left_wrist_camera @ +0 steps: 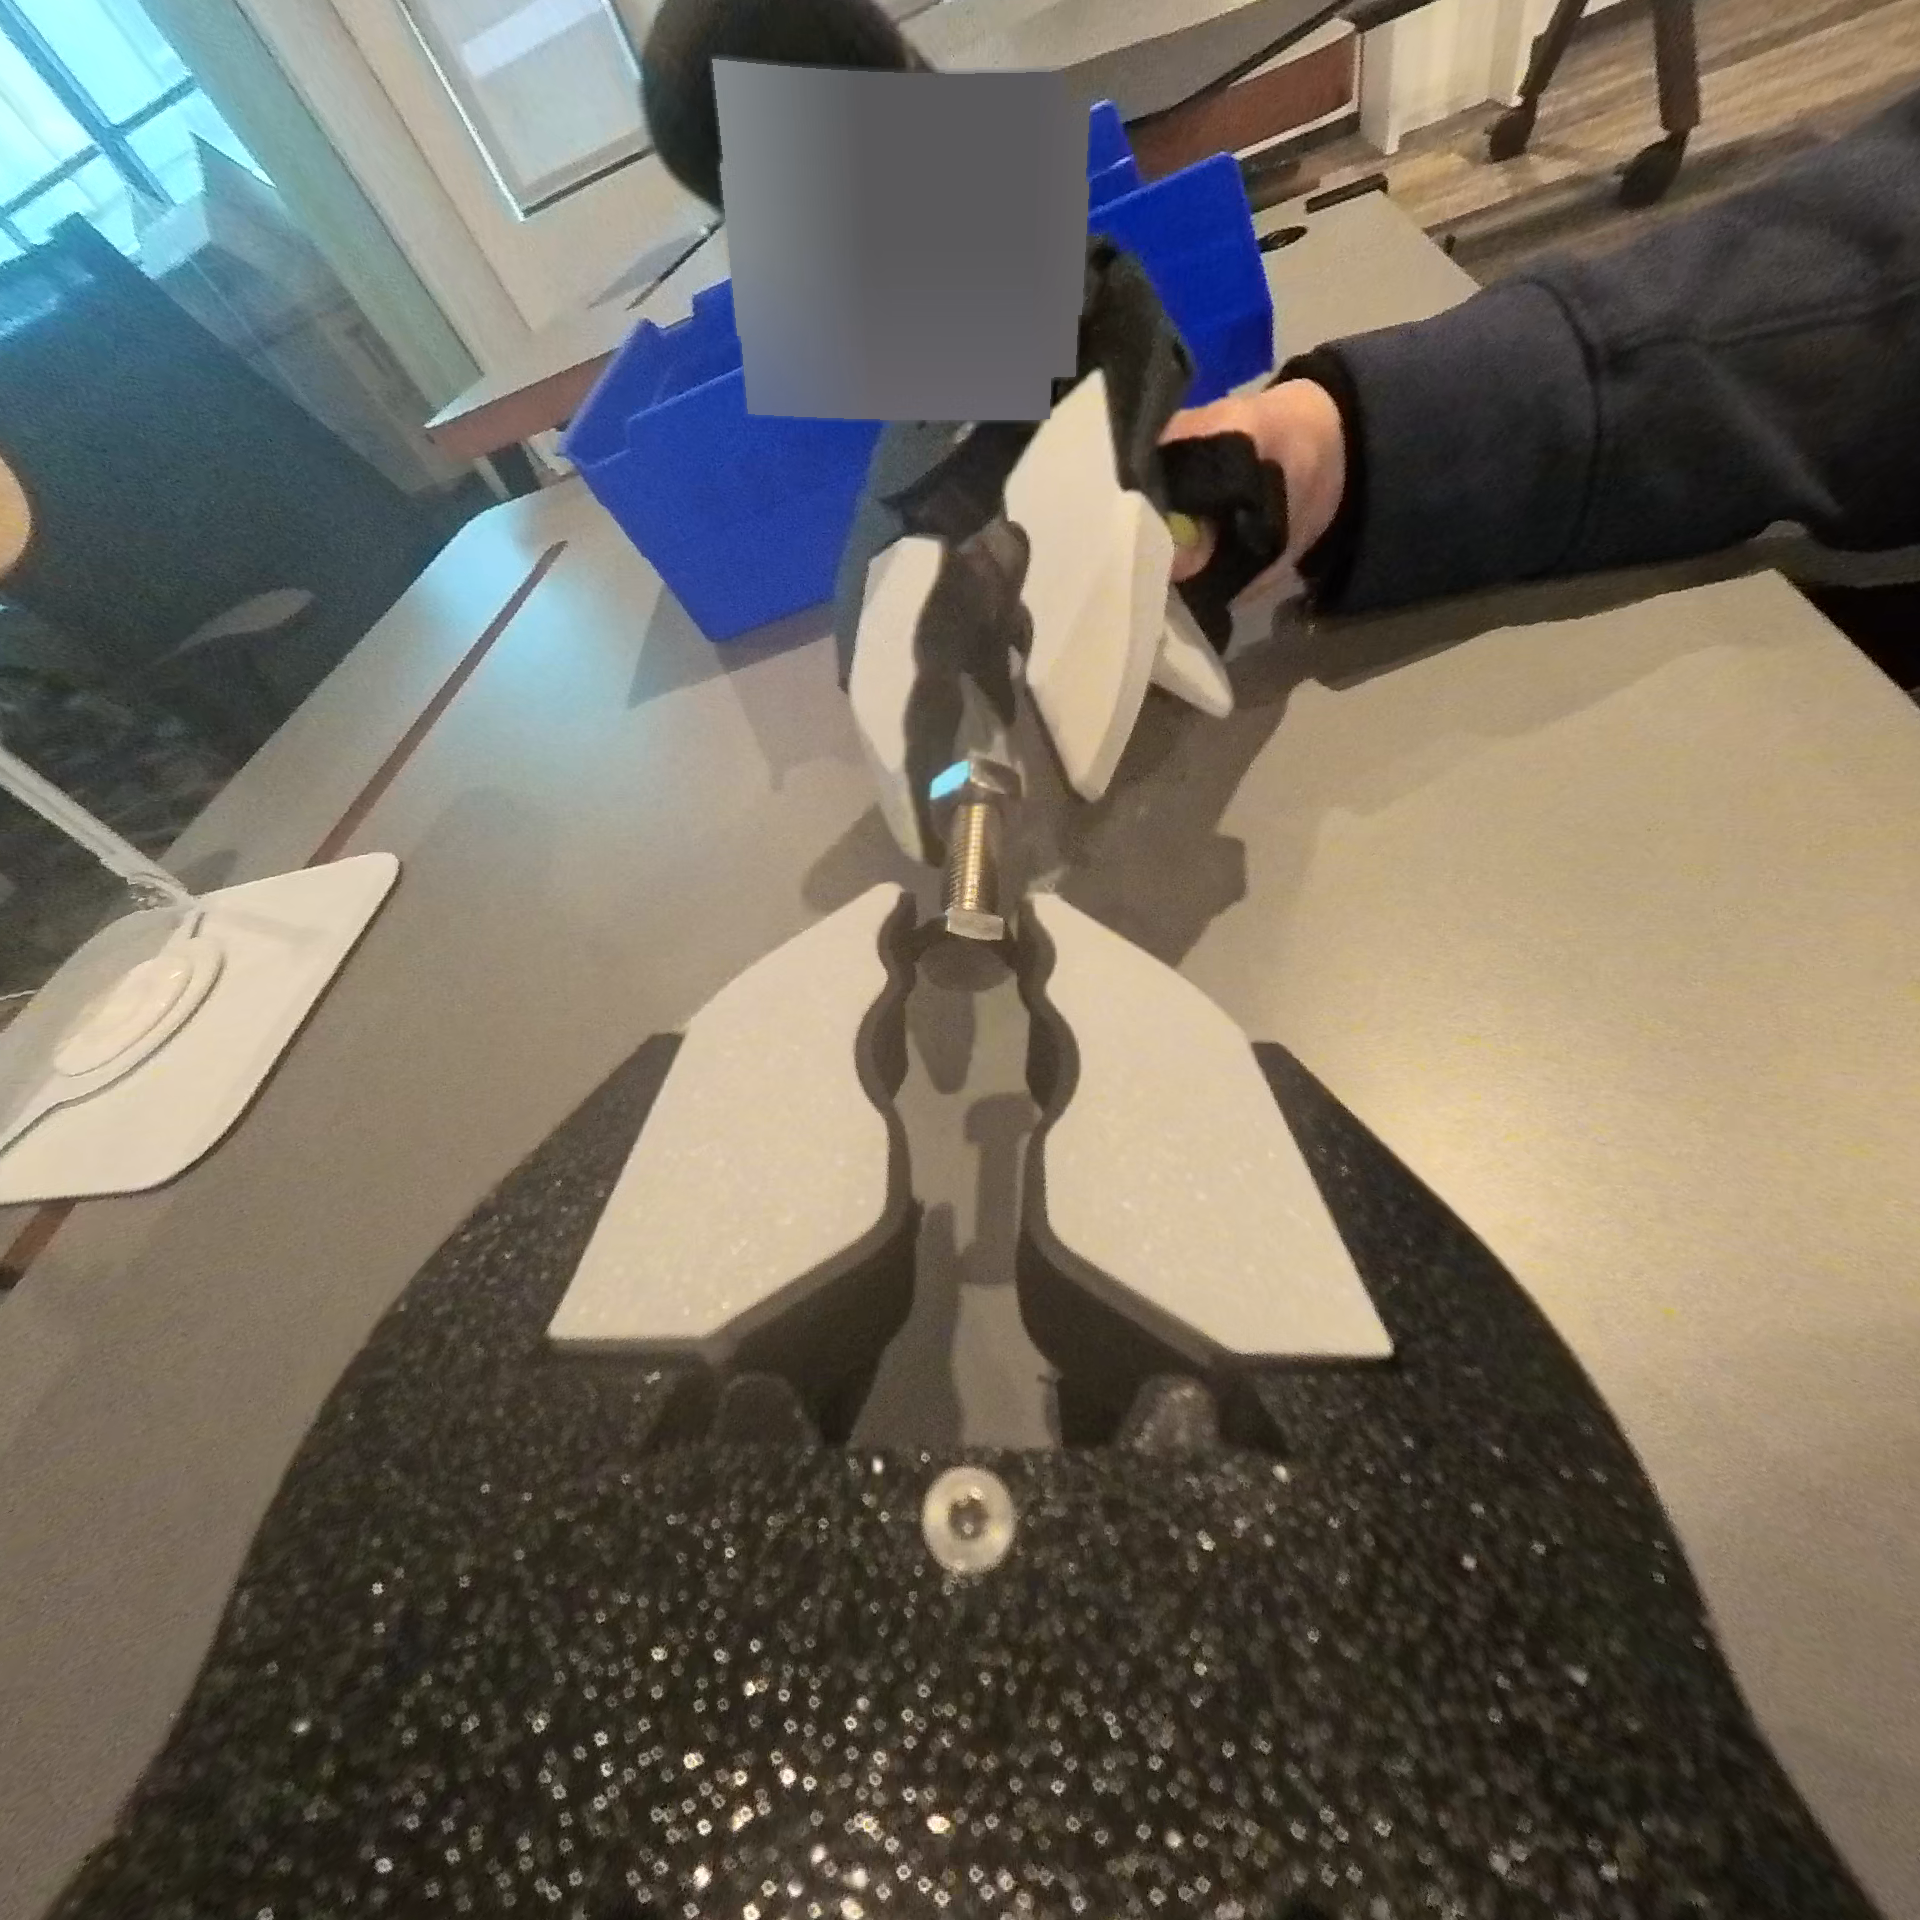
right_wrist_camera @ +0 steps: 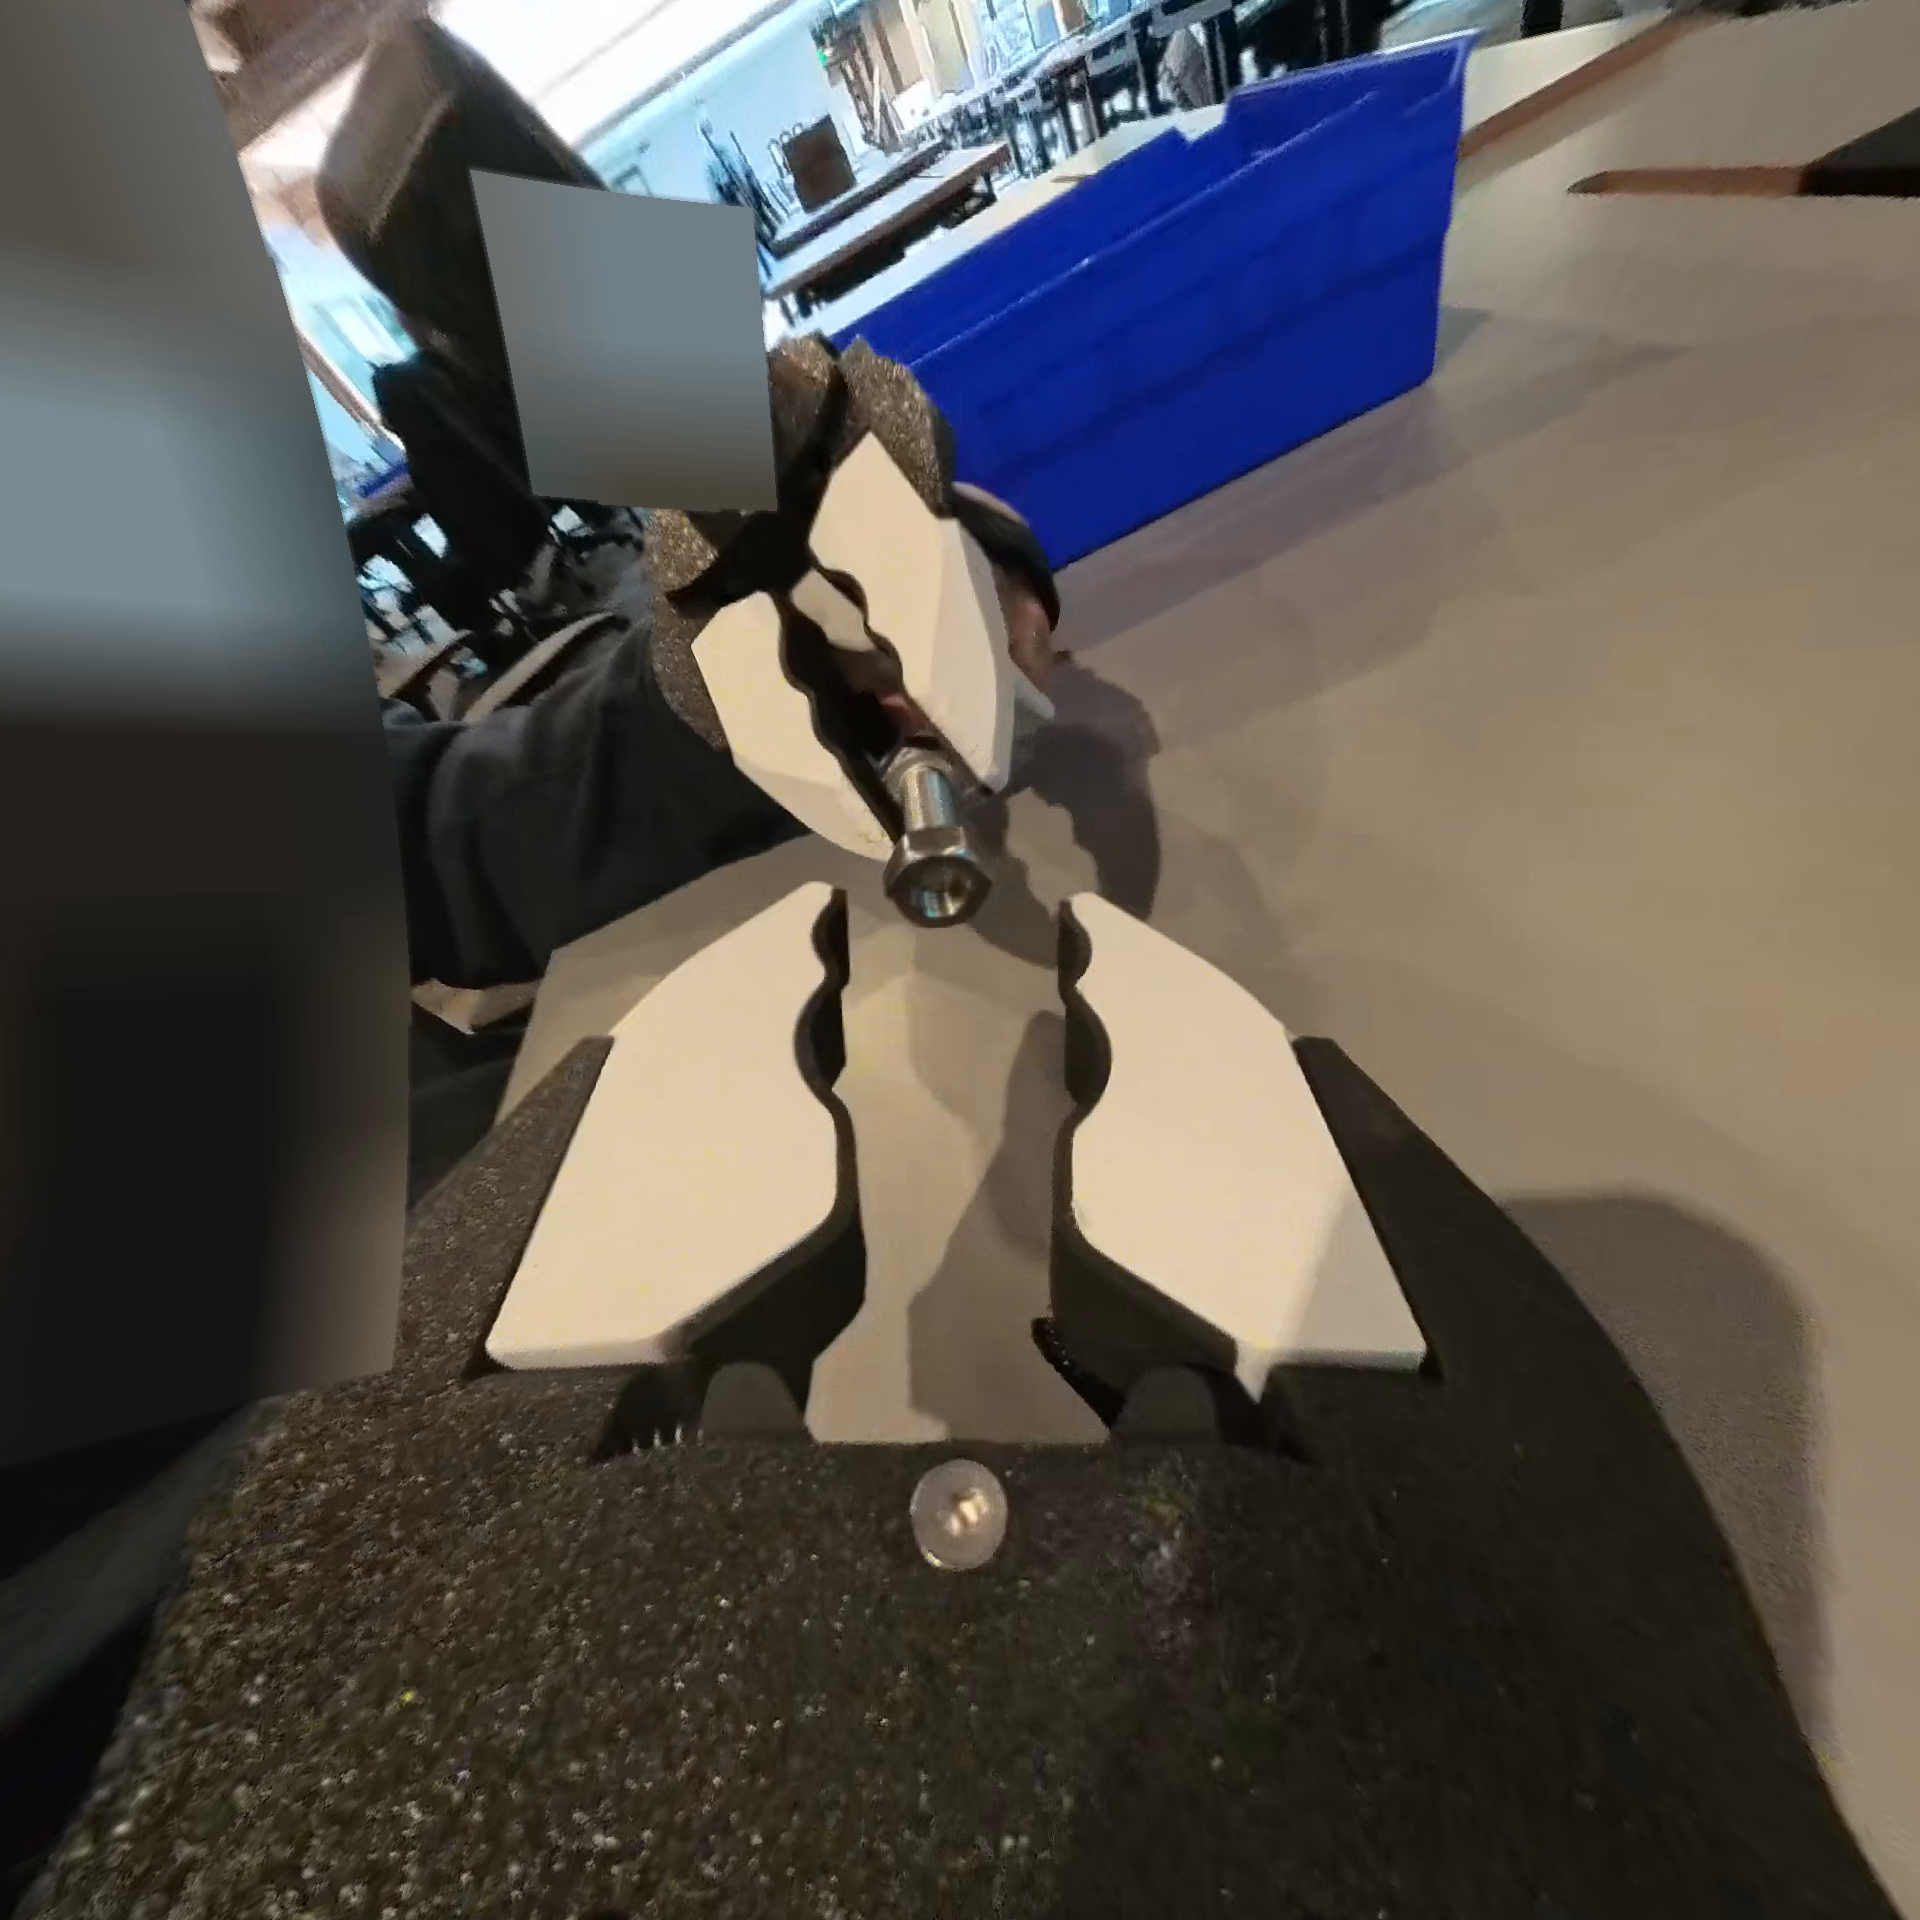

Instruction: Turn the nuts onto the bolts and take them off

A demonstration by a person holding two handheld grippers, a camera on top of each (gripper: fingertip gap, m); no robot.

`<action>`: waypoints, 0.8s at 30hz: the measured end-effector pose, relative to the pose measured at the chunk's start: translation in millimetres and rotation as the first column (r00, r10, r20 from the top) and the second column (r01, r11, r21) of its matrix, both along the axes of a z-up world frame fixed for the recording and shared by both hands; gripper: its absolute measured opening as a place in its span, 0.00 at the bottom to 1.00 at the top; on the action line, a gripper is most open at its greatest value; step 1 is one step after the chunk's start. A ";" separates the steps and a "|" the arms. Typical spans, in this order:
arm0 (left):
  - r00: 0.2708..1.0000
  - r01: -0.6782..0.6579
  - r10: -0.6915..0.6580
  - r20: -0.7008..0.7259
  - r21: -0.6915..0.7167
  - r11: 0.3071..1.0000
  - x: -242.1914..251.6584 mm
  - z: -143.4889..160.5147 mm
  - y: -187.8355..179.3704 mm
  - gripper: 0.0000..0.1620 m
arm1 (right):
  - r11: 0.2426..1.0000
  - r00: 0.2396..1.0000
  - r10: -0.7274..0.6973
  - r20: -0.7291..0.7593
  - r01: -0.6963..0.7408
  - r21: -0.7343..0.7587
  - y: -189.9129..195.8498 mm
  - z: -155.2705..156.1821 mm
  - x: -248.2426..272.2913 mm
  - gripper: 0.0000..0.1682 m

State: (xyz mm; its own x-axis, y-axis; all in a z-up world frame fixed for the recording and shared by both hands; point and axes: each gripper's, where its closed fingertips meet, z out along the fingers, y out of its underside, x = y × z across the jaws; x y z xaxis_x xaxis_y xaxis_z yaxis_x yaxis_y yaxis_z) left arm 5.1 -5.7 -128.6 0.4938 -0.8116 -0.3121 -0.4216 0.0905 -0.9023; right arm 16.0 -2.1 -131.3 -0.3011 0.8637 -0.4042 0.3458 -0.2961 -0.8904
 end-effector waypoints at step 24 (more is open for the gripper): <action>0.999 0.028 -0.028 0.023 -0.026 0.999 3.9 0.7 -3.7 0.11 | 0.809 0.955 0.075 -0.286 0.110 0.577 -13.0 15.4 0.3 0.24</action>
State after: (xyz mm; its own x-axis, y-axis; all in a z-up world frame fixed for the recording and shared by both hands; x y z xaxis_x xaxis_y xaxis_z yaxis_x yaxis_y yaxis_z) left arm 9.1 -9.4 -127.9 0.4772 -0.8332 -0.2795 -0.3991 0.0779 -0.9136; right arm 16.3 -15.1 -115.9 -0.3040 0.9119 0.2757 0.0535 0.3053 -0.9508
